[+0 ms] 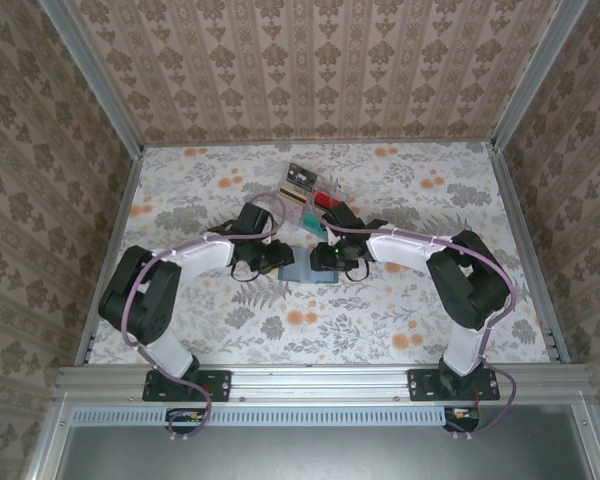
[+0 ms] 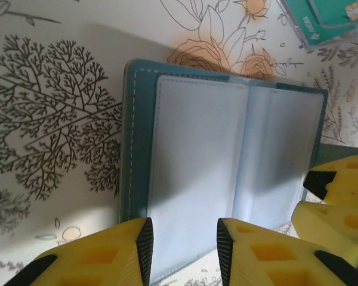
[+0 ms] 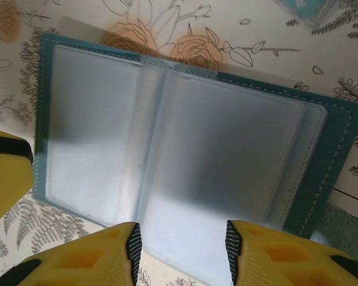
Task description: Take the credit cards out of the card holder
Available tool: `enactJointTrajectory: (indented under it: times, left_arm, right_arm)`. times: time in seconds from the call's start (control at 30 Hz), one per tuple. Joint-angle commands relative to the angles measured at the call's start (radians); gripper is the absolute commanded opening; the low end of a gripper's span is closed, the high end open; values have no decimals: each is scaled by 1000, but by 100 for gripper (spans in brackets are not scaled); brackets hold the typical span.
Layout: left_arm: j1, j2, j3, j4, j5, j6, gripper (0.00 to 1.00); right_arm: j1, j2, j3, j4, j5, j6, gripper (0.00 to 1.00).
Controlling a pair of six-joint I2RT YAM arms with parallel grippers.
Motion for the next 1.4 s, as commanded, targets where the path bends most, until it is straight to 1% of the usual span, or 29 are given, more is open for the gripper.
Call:
enactJointTrajectory:
  times: [0.0, 0.17, 0.3, 0.37, 0.57, 0.7, 0.8, 0.9, 0.97, 1.0, 1.07, 1.2, 1.23, 1.27, 1.3, 1.33, 1.37]
  left_arm:
    - [-3, 35, 31, -28, -13, 1, 36]
    - [-12, 75, 43, -28, -13, -6, 37]
    - [-27, 101, 49, 19, 41, -13, 35]
    - [-34, 118, 60, 19, 52, -10, 32]
    - [-48, 147, 84, 20, 77, -1, 31]
    - [-42, 107, 72, 56, 113, -7, 30]
    - [-24, 29, 75, 21, 102, 12, 32]
    - [18, -71, 88, -68, 39, 51, 40]
    - [61, -147, 88, -133, -17, 78, 52]
    - [81, -179, 88, -163, -49, 94, 57]
    - [147, -250, 86, -232, -132, 129, 67]
    - [239, -361, 81, -323, -312, 197, 85]
    - [259, -391, 78, -335, -379, 212, 92]
    - [275, -419, 69, -334, -430, 231, 97]
    - [291, -446, 53, -321, -466, 245, 100]
    - [310, -473, 32, -297, -505, 260, 100]
    - [332, -505, 10, -267, -520, 273, 100]
  right_arm:
    - [2, 36, 10, -17, 28, 23, 45]
    - [2, 64, 11, -30, 43, 22, 45]
    - [2, 81, 14, -33, 38, 23, 45]
    - [1, 84, 16, -36, 38, 23, 45]
    - [1, 75, 17, -39, 37, 21, 45]
    - [-5, 25, 10, -8, 20, 17, 45]
    - [-13, -65, 6, 18, 24, 14, 47]
    - [-23, -165, 3, 25, 75, 2, 55]
    - [-32, -236, -3, 20, 141, -19, 61]
    - [-37, -265, -4, 14, 179, -38, 62]
    - [-50, -332, -8, -14, 300, -93, 68]
    - [-100, -452, -37, -22, 513, -201, 77]
    - [-119, -488, -51, -14, 558, -224, 84]
    - [-136, -518, -72, -3, 613, -237, 95]
    - [-152, -543, -93, 15, 656, -252, 99]
    - [-171, -575, -120, 46, 681, -276, 100]
    - [-193, -601, -149, 72, 706, -293, 100]
